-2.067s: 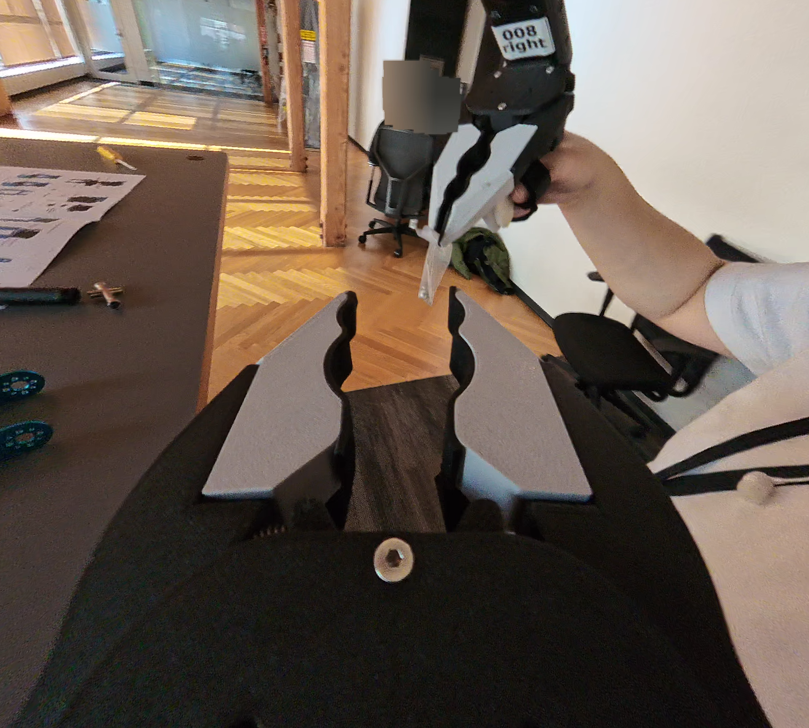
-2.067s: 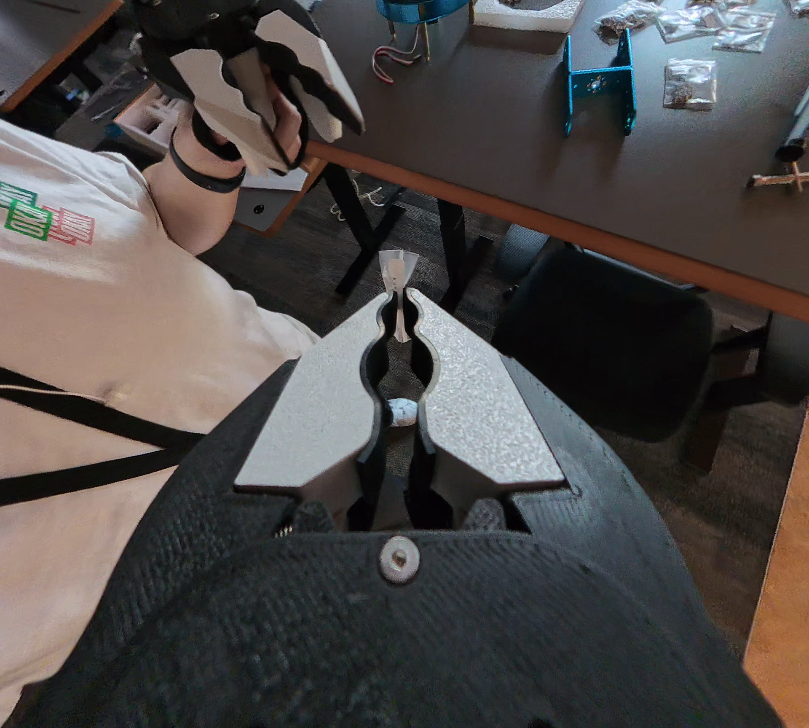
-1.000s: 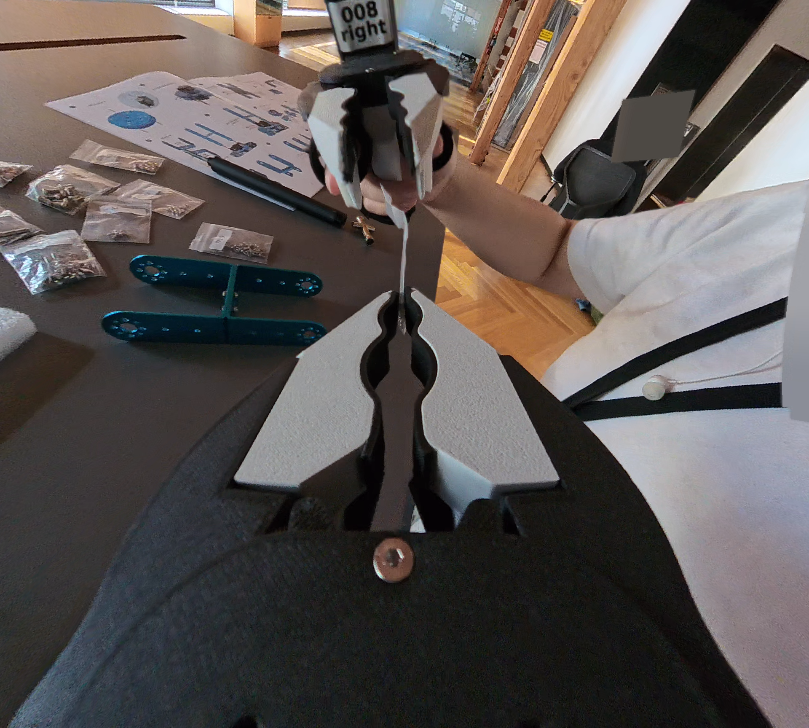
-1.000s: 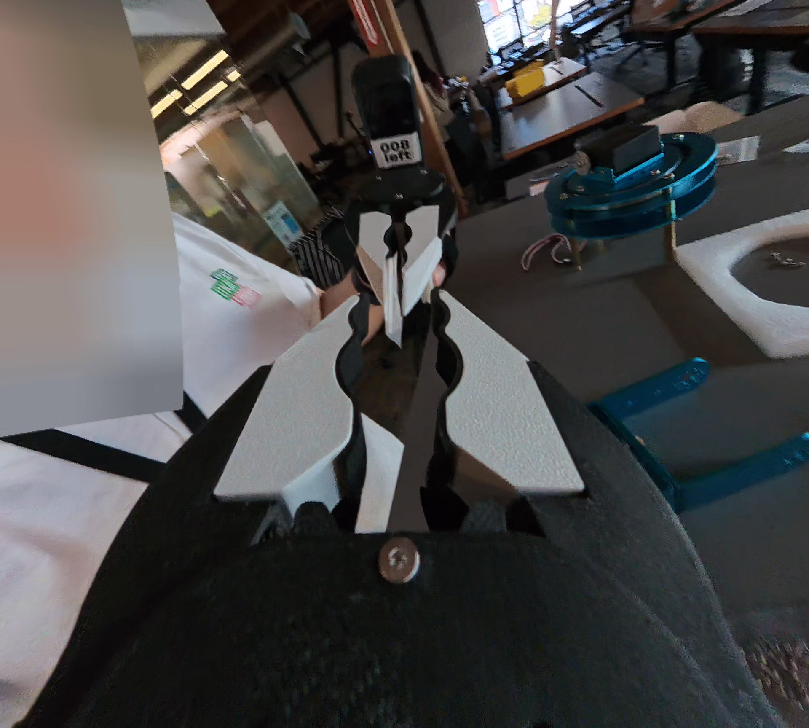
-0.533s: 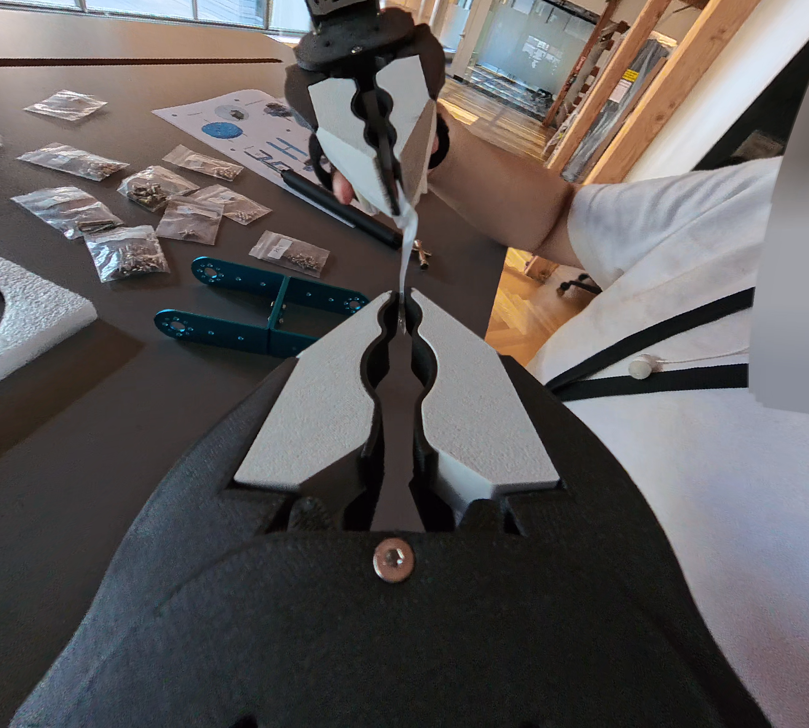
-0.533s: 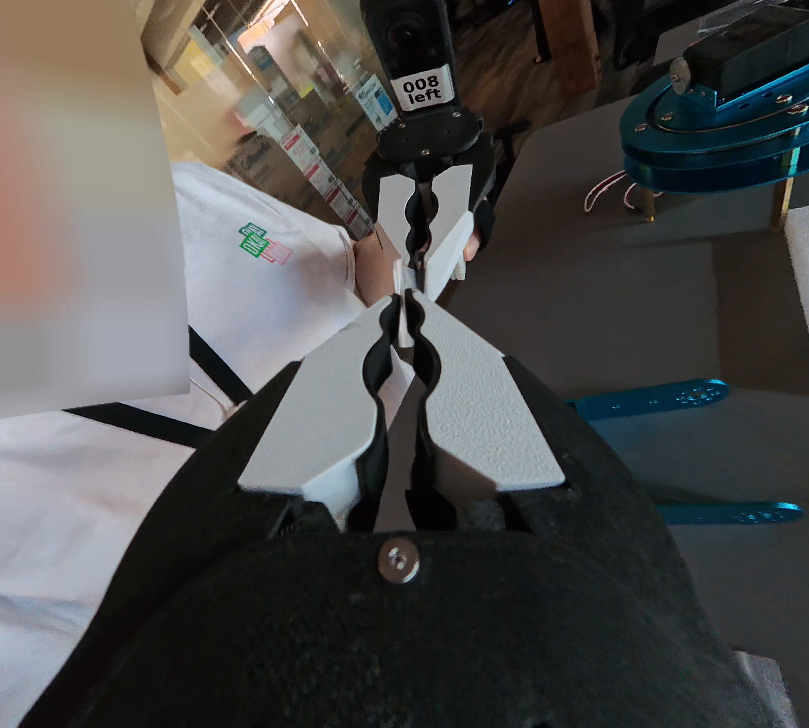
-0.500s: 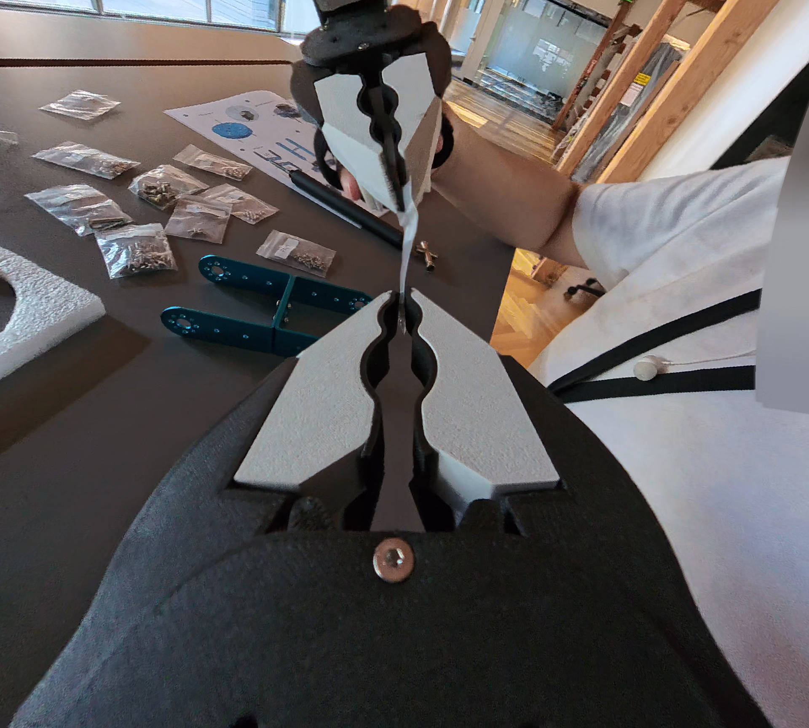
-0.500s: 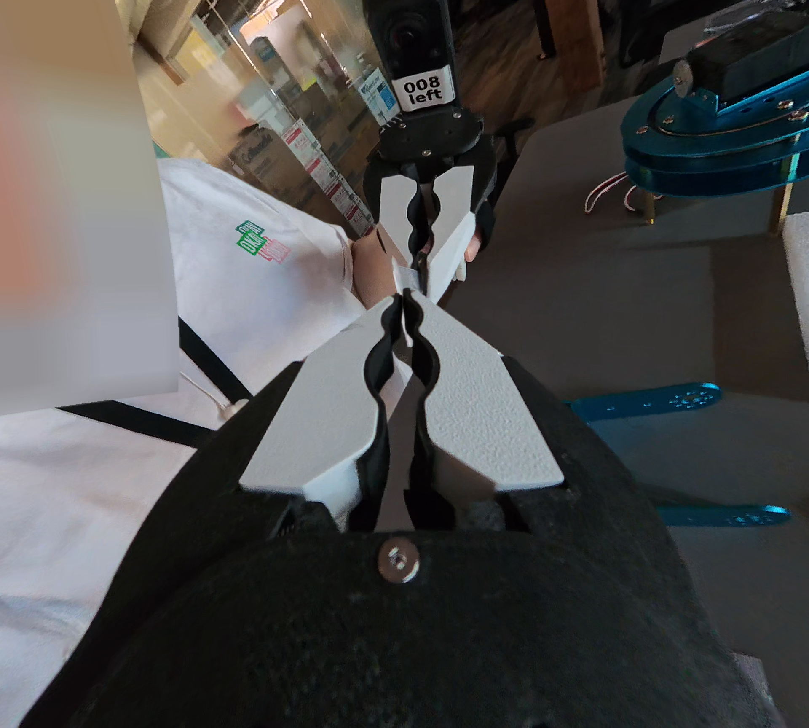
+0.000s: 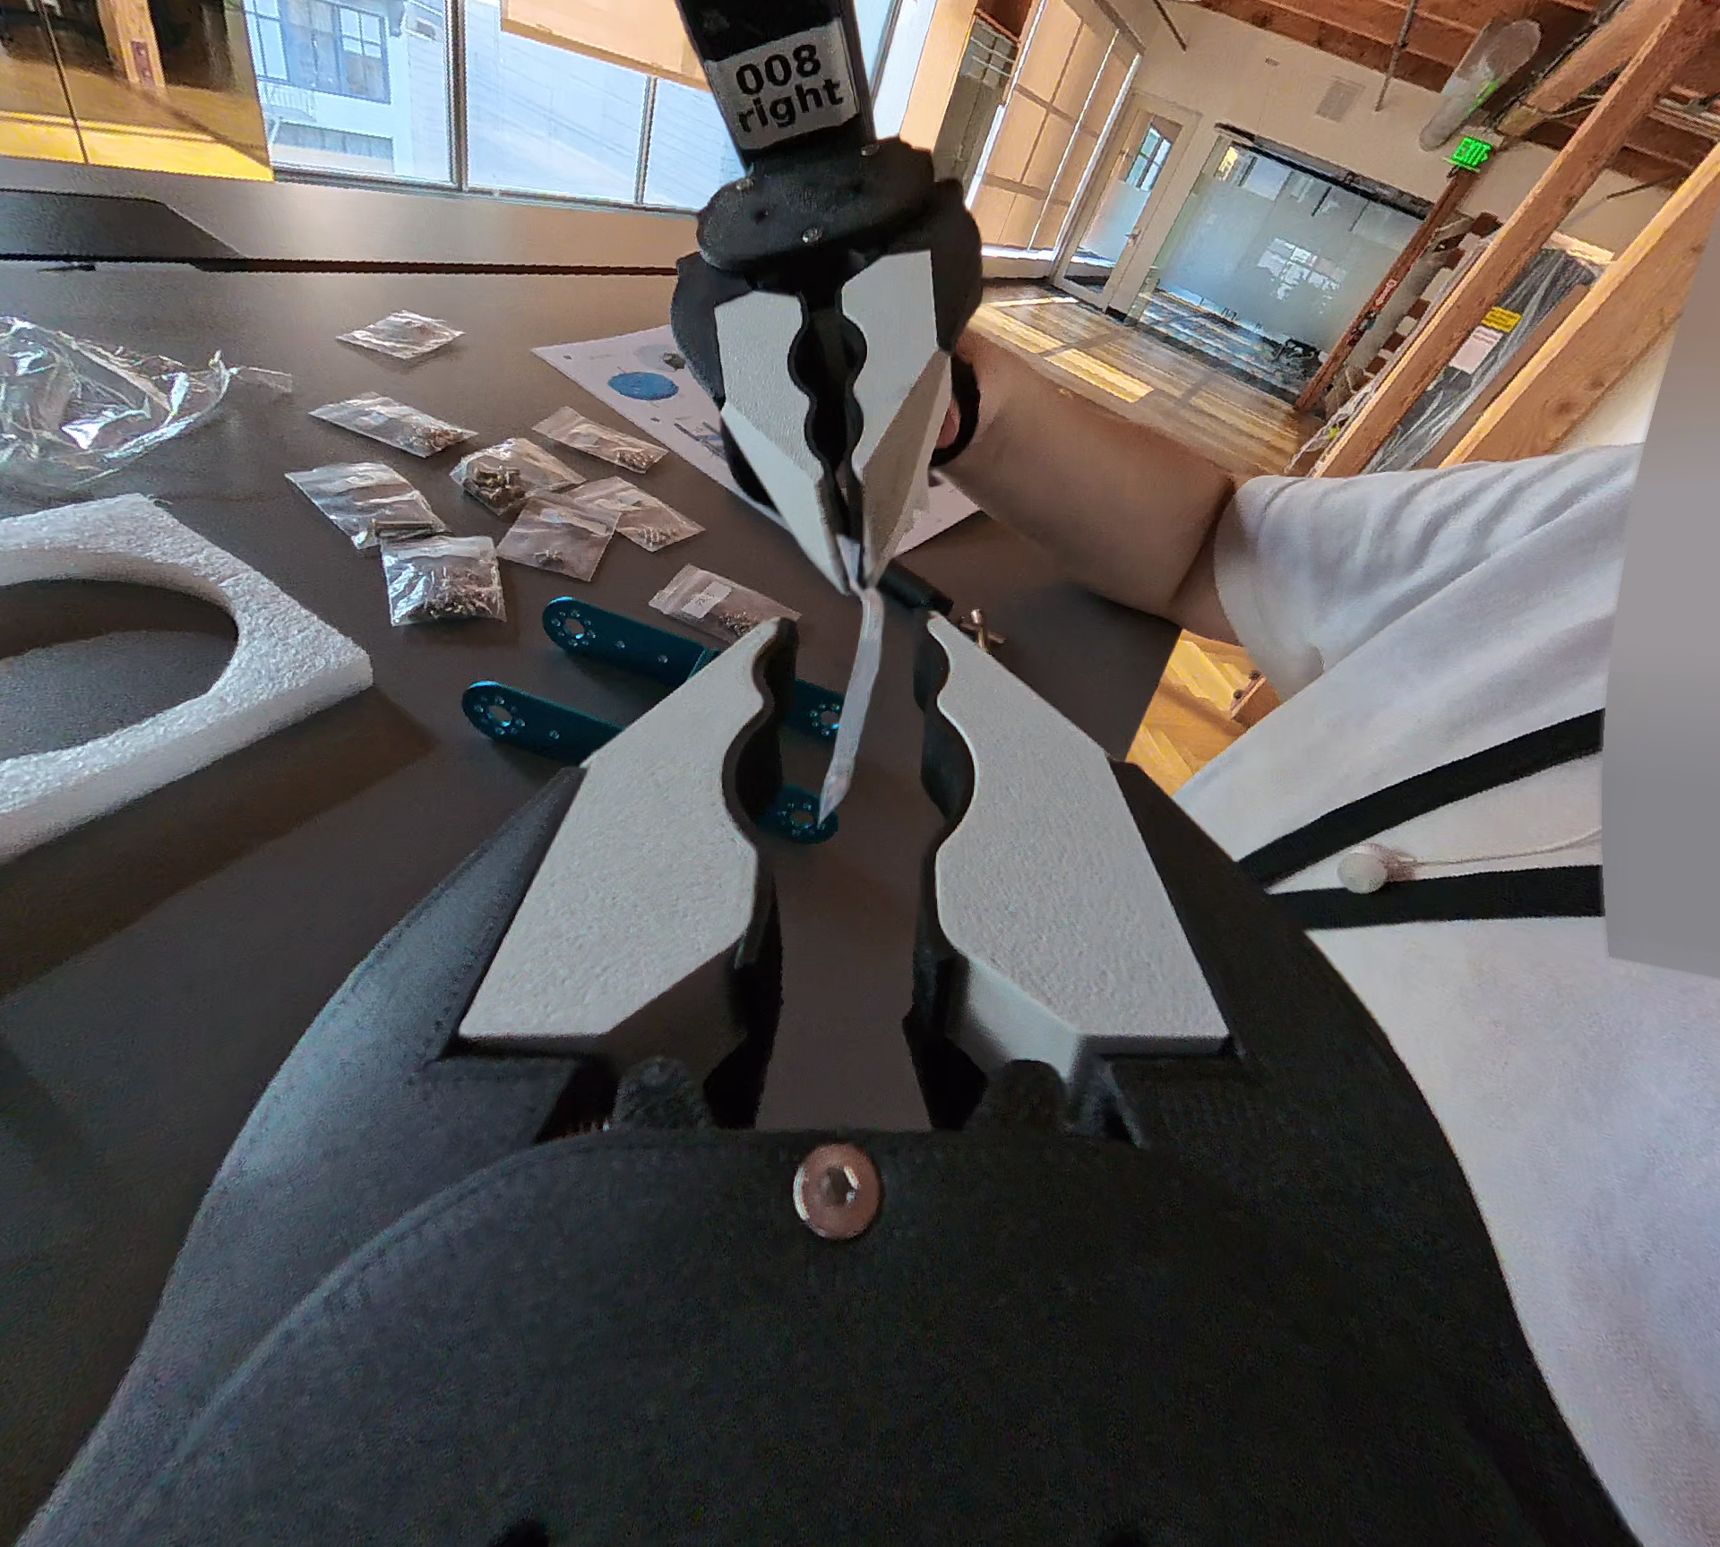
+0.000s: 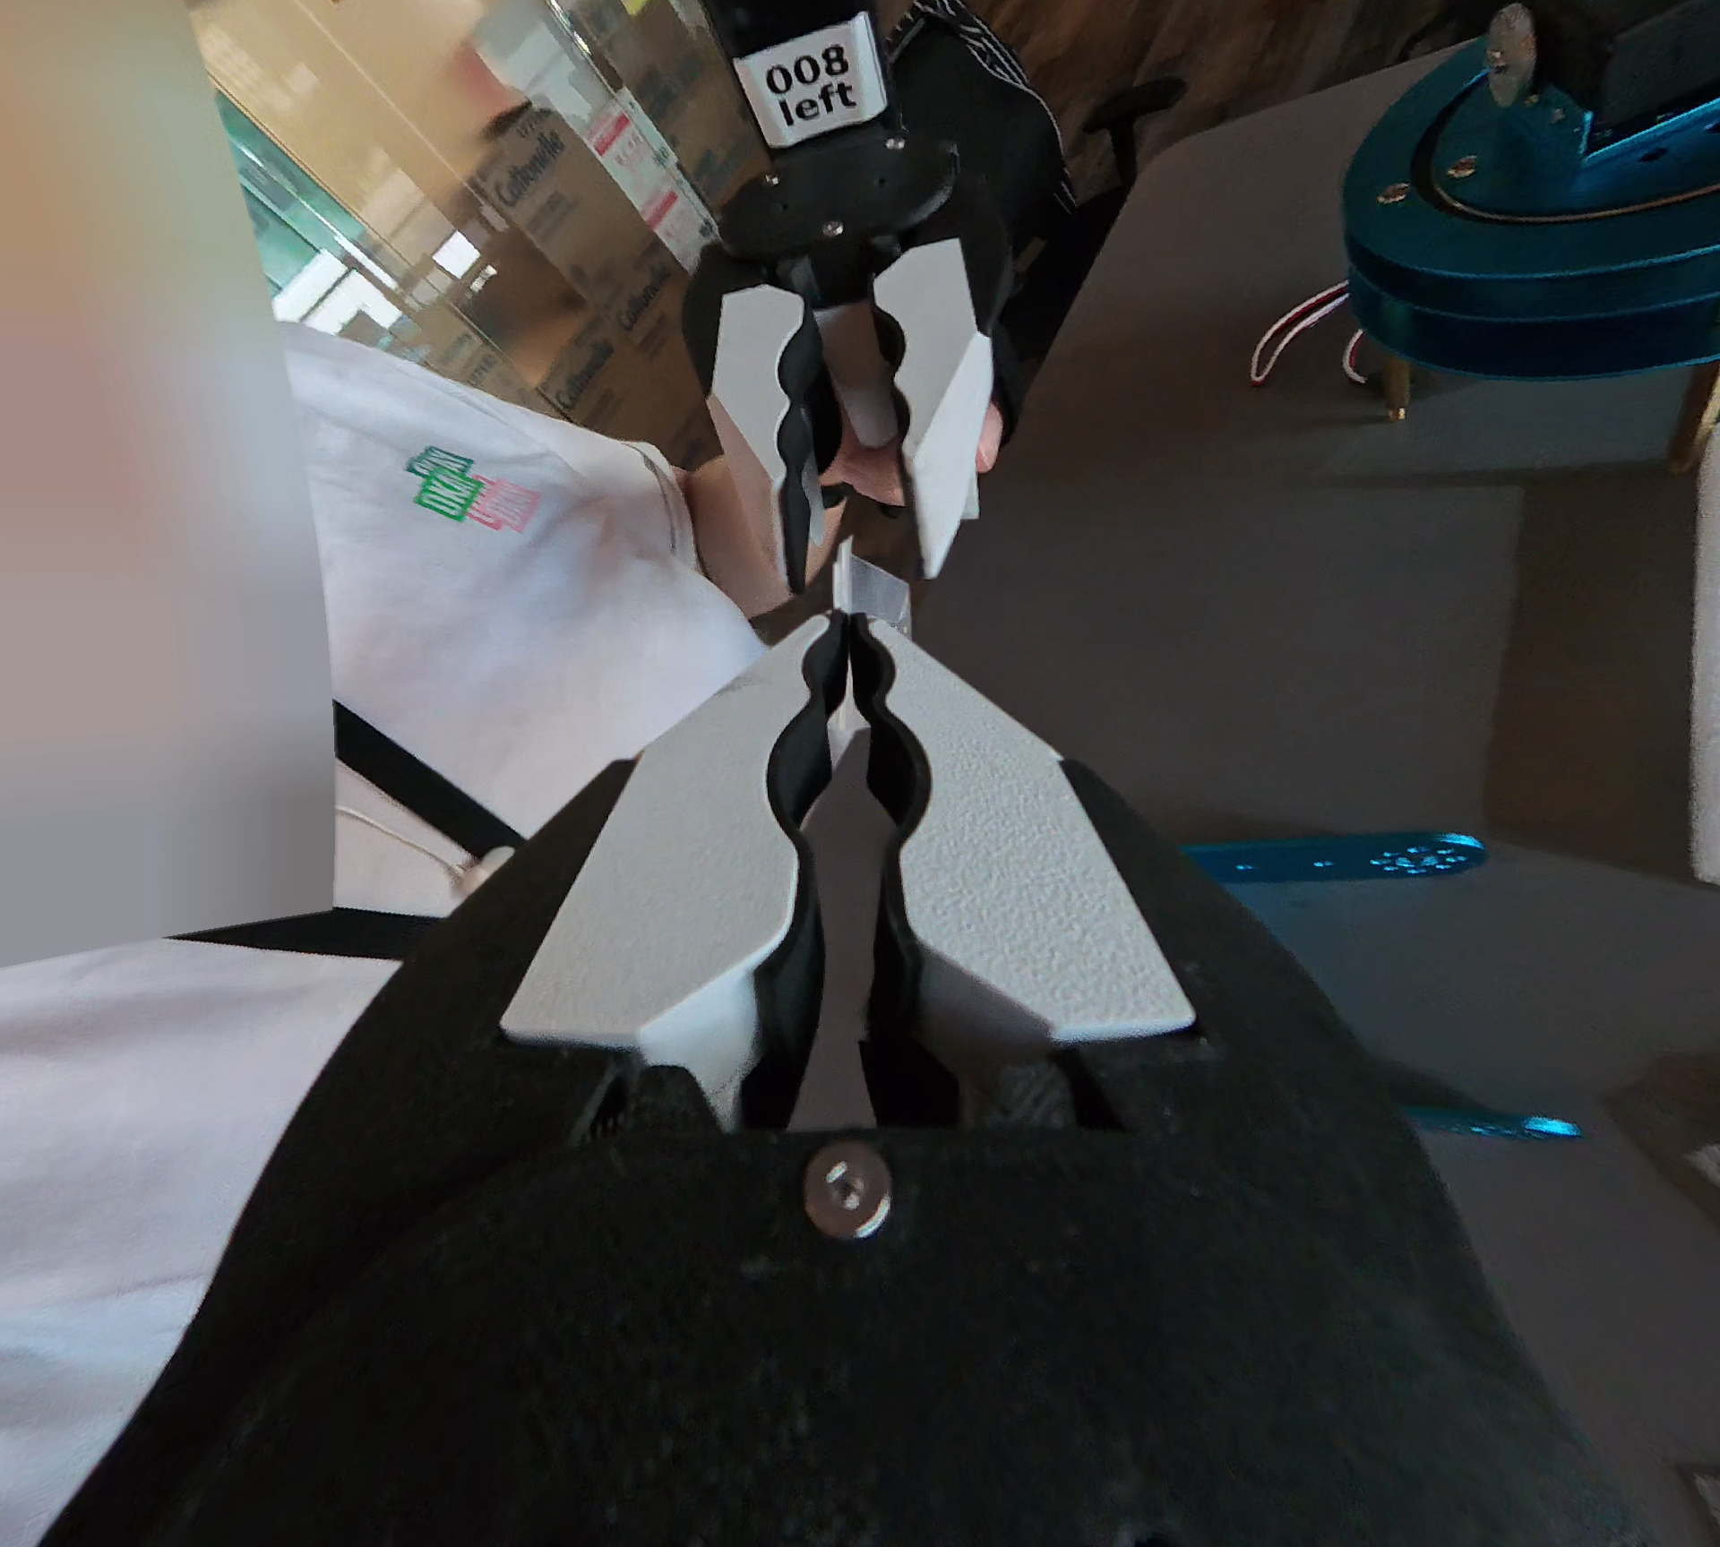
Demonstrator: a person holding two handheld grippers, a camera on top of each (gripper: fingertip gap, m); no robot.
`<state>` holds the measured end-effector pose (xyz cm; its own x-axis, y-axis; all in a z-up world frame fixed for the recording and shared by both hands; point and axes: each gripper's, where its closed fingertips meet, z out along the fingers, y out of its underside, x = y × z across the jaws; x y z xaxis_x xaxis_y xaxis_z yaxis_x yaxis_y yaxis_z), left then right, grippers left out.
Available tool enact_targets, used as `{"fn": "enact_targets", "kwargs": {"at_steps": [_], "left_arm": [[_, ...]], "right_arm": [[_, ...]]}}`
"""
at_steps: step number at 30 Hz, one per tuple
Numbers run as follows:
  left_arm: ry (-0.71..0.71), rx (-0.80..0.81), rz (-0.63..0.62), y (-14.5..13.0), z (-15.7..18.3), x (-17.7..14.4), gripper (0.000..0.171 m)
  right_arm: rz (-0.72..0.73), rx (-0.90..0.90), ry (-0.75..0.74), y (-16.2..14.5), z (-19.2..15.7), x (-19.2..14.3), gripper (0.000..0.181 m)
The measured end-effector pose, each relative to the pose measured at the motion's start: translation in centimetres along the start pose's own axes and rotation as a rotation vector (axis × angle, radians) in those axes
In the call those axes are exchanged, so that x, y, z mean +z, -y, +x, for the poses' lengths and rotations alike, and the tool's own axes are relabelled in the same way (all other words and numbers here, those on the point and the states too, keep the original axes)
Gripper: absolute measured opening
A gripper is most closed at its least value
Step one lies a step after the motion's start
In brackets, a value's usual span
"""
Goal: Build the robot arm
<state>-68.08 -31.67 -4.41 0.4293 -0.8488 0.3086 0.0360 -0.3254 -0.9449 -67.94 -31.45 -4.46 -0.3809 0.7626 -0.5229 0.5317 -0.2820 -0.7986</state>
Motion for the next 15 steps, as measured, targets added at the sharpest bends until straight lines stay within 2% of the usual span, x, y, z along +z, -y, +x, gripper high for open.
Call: {"fn": "enact_targets", "kwargs": {"at_steps": [4,7,11,15], "left_arm": [[-0.046,-0.016,-0.024,0.0,0.1,0.5,0.000],[-0.037,-0.009,-0.034,-0.4,-0.3,0.9,0.000],[-0.042,-0.018,-0.023,-0.3,-0.6,1.0,0.000],[-0.033,0.017,-0.014,-0.1,-0.6,1.0,0.000]], "right_arm": [[-0.033,-0.092,-0.070,-0.1,0.4,0.2,0.000],[-0.048,-0.156,-0.142,-0.4,0.9,0.0,0.000],[-0.040,-0.156,-0.184,-0.4,1.4,0.0,0.000],[-0.020,-0.098,-0.132,-0.2,1.0,-0.2,0.000]]}}
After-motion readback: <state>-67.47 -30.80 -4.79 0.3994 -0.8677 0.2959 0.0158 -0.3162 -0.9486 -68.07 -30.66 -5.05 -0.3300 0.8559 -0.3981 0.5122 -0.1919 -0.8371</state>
